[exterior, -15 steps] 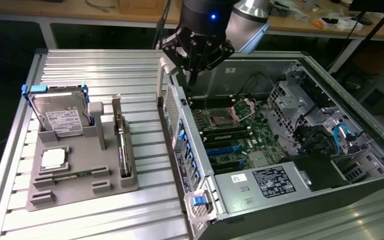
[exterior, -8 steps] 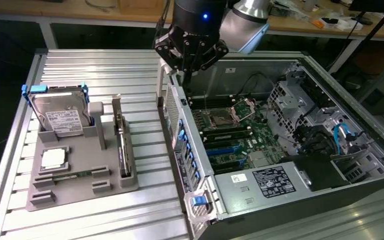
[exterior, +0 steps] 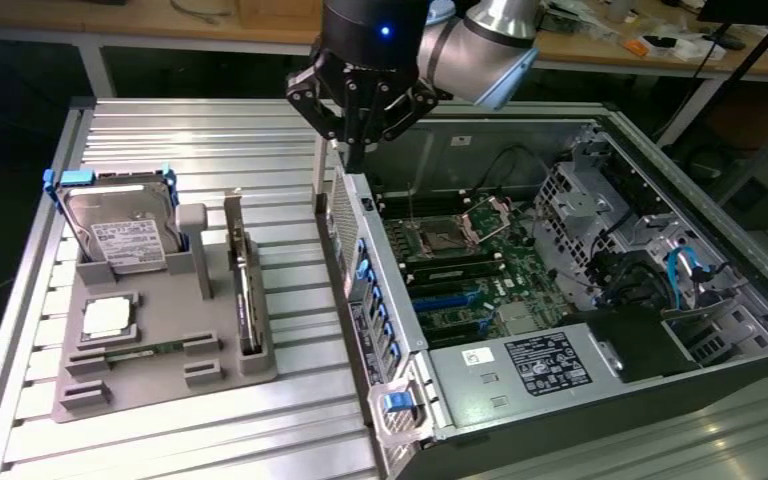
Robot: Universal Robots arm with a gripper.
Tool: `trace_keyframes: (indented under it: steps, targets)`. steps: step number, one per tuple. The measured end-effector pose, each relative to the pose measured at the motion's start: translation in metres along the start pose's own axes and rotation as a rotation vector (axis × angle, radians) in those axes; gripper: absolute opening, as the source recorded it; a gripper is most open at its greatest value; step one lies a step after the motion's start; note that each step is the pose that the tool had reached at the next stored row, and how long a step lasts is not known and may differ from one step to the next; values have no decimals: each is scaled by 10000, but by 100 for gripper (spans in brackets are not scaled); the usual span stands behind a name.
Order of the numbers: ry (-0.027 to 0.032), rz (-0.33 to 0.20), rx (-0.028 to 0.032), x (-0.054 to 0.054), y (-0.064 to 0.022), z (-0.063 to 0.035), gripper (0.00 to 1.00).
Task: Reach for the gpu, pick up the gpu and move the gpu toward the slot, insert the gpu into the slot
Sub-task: 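Reach for the gpu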
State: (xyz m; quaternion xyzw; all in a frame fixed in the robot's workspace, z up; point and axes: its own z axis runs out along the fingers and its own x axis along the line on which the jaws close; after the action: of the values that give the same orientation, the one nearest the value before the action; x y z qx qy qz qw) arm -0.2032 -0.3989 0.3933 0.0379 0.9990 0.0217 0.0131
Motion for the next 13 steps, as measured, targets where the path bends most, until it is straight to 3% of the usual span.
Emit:
trace_keyframes:
  steps: [13]
  targets:
    - [0,-1,0,336,-26,-9,11]
